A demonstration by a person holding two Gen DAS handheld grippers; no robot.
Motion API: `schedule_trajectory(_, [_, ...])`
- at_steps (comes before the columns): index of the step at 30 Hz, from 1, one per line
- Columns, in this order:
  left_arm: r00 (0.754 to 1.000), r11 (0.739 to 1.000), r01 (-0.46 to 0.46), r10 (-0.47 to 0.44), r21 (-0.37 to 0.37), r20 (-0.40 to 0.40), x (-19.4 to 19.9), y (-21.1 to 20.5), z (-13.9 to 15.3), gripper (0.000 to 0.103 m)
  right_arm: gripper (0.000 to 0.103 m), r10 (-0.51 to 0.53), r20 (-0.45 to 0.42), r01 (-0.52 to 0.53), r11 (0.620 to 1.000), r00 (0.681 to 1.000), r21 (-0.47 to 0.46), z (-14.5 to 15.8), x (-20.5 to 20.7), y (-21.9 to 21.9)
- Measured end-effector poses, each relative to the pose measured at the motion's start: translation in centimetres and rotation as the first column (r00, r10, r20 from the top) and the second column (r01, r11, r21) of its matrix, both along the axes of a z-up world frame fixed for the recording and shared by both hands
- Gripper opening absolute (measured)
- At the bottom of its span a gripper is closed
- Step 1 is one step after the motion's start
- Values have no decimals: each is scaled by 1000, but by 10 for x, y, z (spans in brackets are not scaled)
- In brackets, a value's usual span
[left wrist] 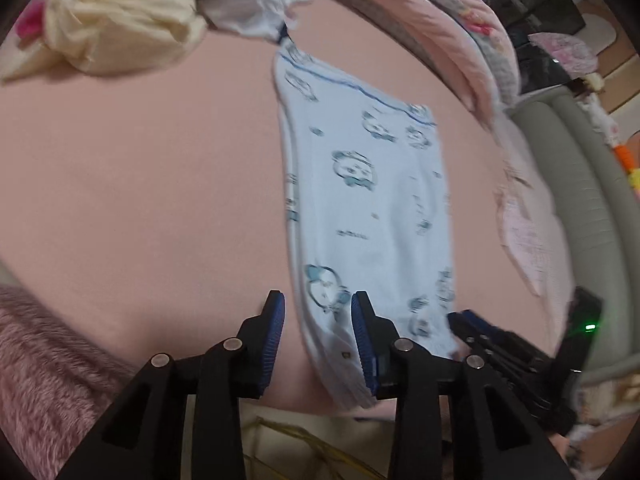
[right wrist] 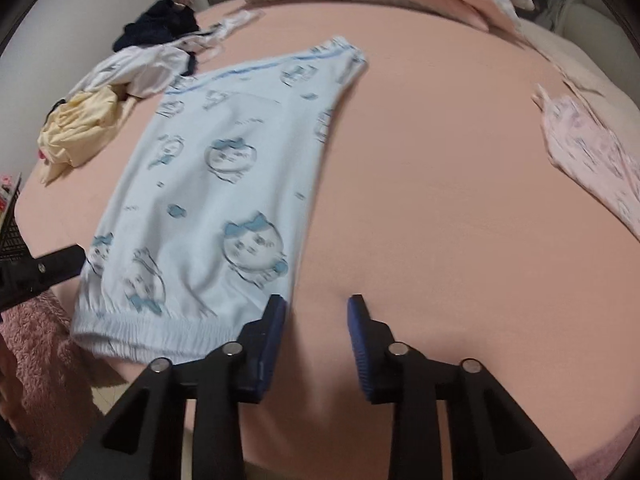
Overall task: Fold clothes
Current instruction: 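Pinch the folded top's edge with the left tool and fold it over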
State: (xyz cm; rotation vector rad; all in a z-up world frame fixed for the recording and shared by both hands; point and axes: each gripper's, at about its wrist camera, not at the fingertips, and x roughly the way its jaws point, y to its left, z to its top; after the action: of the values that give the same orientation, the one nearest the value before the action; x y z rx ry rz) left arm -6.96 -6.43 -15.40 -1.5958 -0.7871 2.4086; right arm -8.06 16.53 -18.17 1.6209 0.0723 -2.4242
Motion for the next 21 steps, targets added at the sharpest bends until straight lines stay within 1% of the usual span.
schedule_trajectory(2, [1000, 1000, 14, -14, -19, 6, -13, -4, 1, 32, 31, 3, 24, -1, 998, 1000, -65, 8, 3, 23])
schedule_trajectory(3, [1000, 999, 25, -25, -35, 8, -22, -6, 1, 32, 33, 5, 36, -2, 995, 999, -99, 12, 4, 36])
schedule_trajectory(5, [999, 998, 43, -43, -50, 5, -42, -11, 2, 32, 41, 1, 34, 6, 982, 999, -188, 22, -10, 47])
schedule_trajectory(6, [999, 998, 43, -43, -51, 4, -56, -15, 1, 32, 56, -13, 15, 16, 979, 1000, -204, 29, -23, 52])
schedule_trajectory(7, [999, 998, 43, -43, -52, 3, -70, -19, 0, 32, 67, -26, -5, 24, 978, 1000, -209, 33, -35, 55])
schedule_trajectory(9, [1000, 998, 31, -30, -58, 6, -101, -28, -4, 32, 68, -59, -43, 48, 975, 997, -216, 39, -68, 58])
schedule_trajectory(11, [1000, 999, 11, -10, -49, 14, -131, -36, -10, 32, 68, -80, -16, 74, 967, 997, -246, 35, -102, 60])
schedule_trajectory(12, [1000, 999, 2, -2, -38, 16, -145, -40, -13, 32, 68, -95, 12, 95, 957, 995, -275, 28, -125, 58])
schedule_trajectory(15, [1000, 1000, -3, 3, -12, -2, -179, -50, -18, 32, 68, -128, 89, 150, 935, 988, -321, 10, -176, 56])
schedule_trajectory(18, [999, 1000, 13, -13, 3, -36, -191, -54, -21, 32, 68, -143, 108, 170, 934, 984, -314, -9, -223, 38])
schedule_trajectory(20, [998, 1000, 25, -24, 12, -59, -200, -56, -24, 32, 75, -144, 89, 165, 937, 985, -309, -15, -238, 31])
schedule_trajectory(21, [997, 999, 30, -29, 17, -70, -204, -57, -25, 32, 78, -134, 36, 138, 939, 990, -316, -13, -246, 25])
